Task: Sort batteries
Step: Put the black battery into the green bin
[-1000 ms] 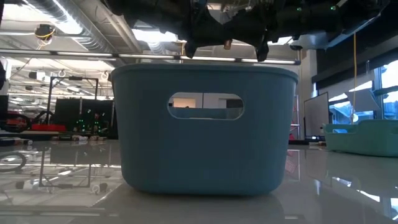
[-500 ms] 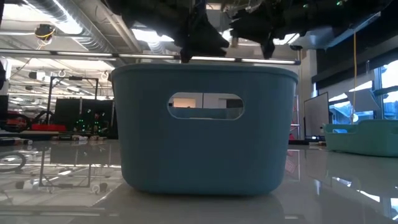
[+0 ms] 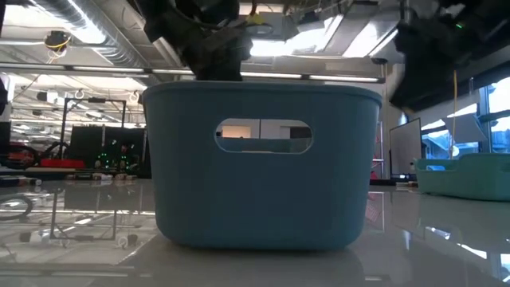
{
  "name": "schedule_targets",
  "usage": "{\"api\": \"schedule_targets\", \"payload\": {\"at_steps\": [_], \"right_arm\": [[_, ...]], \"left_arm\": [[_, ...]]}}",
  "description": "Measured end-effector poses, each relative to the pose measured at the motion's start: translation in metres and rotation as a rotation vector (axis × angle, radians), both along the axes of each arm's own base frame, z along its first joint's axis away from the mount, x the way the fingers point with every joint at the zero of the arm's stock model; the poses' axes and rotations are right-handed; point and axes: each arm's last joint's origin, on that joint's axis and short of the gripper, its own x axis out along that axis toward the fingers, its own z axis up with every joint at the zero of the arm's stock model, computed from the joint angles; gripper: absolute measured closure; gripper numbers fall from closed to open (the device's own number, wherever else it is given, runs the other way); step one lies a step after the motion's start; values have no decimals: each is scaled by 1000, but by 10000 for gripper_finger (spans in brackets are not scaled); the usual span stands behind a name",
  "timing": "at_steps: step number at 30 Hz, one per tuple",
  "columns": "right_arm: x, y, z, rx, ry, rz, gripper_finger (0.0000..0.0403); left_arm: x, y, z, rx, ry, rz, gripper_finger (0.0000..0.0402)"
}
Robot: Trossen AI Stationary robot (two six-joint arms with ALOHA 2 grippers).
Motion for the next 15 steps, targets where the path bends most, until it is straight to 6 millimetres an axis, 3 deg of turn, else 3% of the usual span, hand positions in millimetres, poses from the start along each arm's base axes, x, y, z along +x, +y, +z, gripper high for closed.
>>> {"api": "schedule_targets", "payload": {"at_steps": [8, 15], "right_arm": [[-22, 3, -20, 195, 292, -113, 352], [-17, 3, -32, 215, 406, -143, 351]], "left_arm": [[4, 2, 5, 21, -67, 5, 246], [4, 2, 5, 22, -70, 6, 247]]}}
